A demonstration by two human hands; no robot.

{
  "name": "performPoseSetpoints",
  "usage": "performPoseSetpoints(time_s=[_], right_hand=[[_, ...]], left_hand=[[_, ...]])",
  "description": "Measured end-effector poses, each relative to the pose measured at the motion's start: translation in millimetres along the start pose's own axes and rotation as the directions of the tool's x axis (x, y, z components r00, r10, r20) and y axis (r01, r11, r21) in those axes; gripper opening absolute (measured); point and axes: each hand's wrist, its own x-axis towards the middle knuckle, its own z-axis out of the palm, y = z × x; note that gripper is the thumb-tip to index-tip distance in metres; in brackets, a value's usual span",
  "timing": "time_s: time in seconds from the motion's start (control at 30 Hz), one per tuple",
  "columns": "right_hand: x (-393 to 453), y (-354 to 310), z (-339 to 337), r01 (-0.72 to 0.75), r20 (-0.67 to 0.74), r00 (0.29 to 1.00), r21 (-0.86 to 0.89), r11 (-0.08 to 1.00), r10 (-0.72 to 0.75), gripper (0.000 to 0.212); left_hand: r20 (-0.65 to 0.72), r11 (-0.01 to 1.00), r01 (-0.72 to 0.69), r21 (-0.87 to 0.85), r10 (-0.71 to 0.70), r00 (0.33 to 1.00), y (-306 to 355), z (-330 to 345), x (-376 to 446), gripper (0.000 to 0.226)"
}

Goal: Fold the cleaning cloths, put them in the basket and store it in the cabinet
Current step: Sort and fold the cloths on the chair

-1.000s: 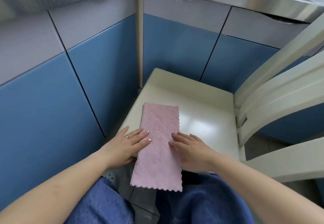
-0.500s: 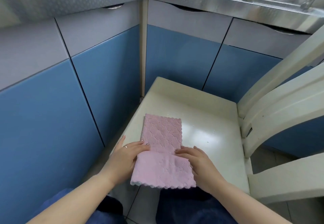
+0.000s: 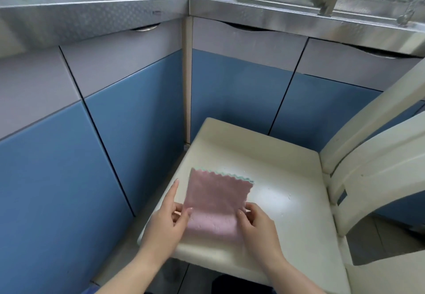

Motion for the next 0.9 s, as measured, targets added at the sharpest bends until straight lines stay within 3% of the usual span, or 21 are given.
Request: performPoseSetpoints(time_s=[0.1,0.3,0.47,0.53,0.63,0.73,0.9], right_hand=[[6.6,0.1,2.4,-0.032,-0.033,0.999,-0.053,0.998,0.031,0.006],[12.6,-0.9,2.5,-0.045,-0.052,0.998,-0.118,0.992,0.040,0.023],[13.3,-4.9,1.2,-0.003,-0.065,0.998,-0.184,0.983,-0.009,0.033],[14.3,-6.9,1.8,-0.009,-0.069,0.998,-0.180,0.984,-0.003,0.037],[17.4,-8.5,3.1,-0.023,-0.081,0.997,-0.174,0.985,0.009,0.048],[19.1,-7.8,4.2,-0.032,-0.080,0.997,-0.159,0.987,0.019,0.053],[24.0,-5.2,-2.1,0.014,-0.163,0.986,-0.164,0.986,-0.041,0.052]], left_hand=[[0.026,0.983,-0.011,0.181,0.007,1.000,4.3,0.8,4.7,0.068],[0.012,0.934,-0.072,0.349,0.073,0.997,5.1,10.8,17.6,0.032],[-0.031,0.907,-0.131,0.400,0.157,0.987,-1.0,15.2,21.9,0.028],[-0.059,0.885,-0.140,0.443,0.185,0.981,-3.7,18.1,23.8,0.036],[-0.053,0.873,-0.094,0.478,0.135,0.989,-5.1,21.6,24.0,0.049],[-0.070,0.842,-0.047,0.538,0.100,0.992,-5.5,23.0,24.1,0.040],[-0.146,0.813,-0.107,0.573,0.229,0.962,4.1,18.6,27.8,0.043]])
